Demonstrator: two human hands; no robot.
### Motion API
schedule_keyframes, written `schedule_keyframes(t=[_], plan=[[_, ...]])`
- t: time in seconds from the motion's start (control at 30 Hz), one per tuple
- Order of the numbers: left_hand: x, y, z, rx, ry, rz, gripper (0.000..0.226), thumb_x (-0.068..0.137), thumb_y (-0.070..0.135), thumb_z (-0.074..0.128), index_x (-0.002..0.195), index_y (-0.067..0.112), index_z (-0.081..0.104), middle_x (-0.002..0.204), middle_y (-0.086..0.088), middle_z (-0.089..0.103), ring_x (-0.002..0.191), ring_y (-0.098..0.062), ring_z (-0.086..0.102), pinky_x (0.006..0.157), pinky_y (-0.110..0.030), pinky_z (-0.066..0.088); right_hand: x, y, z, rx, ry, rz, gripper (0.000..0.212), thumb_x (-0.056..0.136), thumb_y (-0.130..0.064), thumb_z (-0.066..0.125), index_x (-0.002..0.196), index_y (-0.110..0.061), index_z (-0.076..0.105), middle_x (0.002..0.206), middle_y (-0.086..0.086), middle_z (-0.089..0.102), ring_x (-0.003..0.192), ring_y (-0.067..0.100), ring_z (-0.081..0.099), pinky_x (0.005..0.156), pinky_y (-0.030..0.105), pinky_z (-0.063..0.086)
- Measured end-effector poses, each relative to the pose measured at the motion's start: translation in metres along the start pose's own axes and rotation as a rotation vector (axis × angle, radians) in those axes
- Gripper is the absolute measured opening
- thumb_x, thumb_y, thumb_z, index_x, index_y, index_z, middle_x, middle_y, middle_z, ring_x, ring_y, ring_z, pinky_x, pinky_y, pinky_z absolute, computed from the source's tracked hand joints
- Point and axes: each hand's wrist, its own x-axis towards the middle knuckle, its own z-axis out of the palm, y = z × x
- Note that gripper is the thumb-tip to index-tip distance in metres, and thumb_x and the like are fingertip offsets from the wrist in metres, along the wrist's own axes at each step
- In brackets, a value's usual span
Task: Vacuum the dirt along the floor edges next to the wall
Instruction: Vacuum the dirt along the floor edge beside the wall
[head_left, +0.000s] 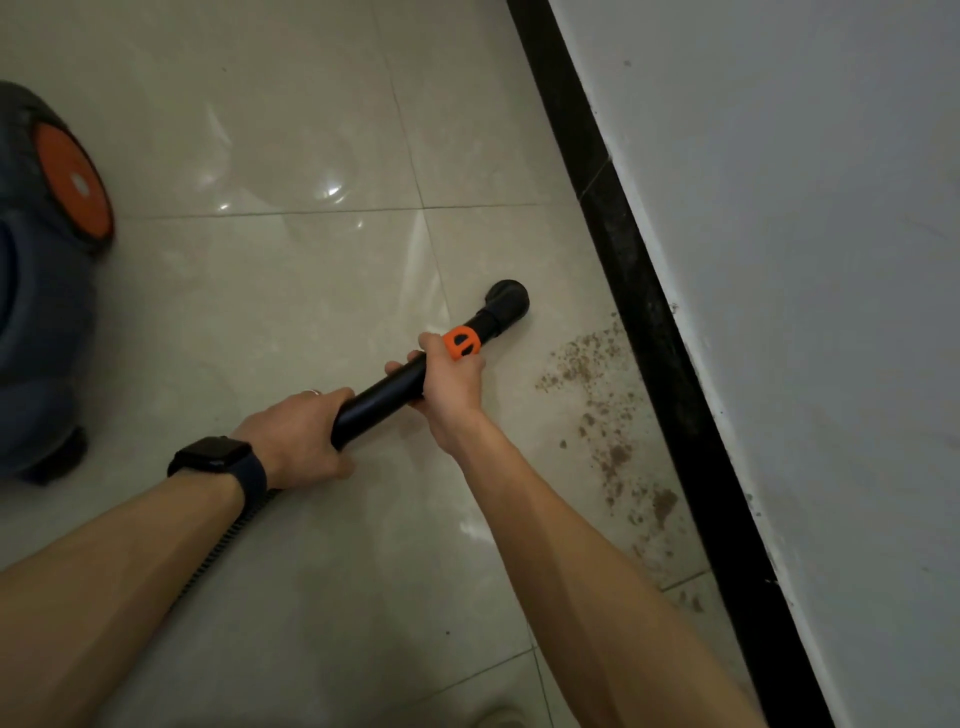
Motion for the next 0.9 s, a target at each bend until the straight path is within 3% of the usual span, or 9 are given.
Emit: schedule_keyframes(t=[0.3,0.43,0.77,0.9], plan=[[-0.031,-0.027,0.01,-0.106,0.023,-0.082,0.041,0.069,0.03,0.08,0.097,0.027,0.052,0.087,0.001,0.063,0.075,-0.015,0.06,0.071,-0.036,0.055,-0.025,0.012,0.027,-0.12,-0.102,0.043,0.047,0.1,-0.018,0.06,0.133,-0.017,0.026,0.093,0.007,0.064,0.069,0.02,0.074,0.072,0.037,0.064],[-0.038,-0.027,0.012,-0.074,0.014,-0.083,0.042,0.071,0.027,0.081,0.103,0.026,0.053,0.087,0.002,0.063,0.076,-0.014,0.06,0.071,-0.033,0.053,-0.035,0.018,0.026,-0.108,-0.084,0.016,0.045,0.1,-0.019,0.06,0.133,-0.012,0.031,0.093,0.007,0.064,0.063,0.019,0.073,0.063,0.033,0.062],[-0.064,-0.009,0.034,0.214,-0.098,0.03,0.043,0.074,0.043,0.07,0.107,0.035,0.043,0.091,0.01,0.048,0.078,-0.013,0.055,0.07,-0.035,0.052,-0.066,0.065,-0.027,0.056,0.065,0.042,0.038,0.104,-0.024,0.057,0.129,-0.012,0.032,0.089,0.003,0.064,0.066,0.016,0.074,0.074,0.038,0.064],[-0.073,0.005,0.047,0.328,-0.036,0.141,0.045,0.085,0.047,0.062,0.121,0.03,0.04,0.108,0.006,0.056,0.085,-0.018,0.061,0.064,-0.031,0.047,-0.073,0.079,-0.048,0.132,0.105,0.035,0.042,0.103,-0.024,0.059,0.134,-0.007,0.036,0.089,0.004,0.064,0.069,0.017,0.075,0.069,0.037,0.063]])
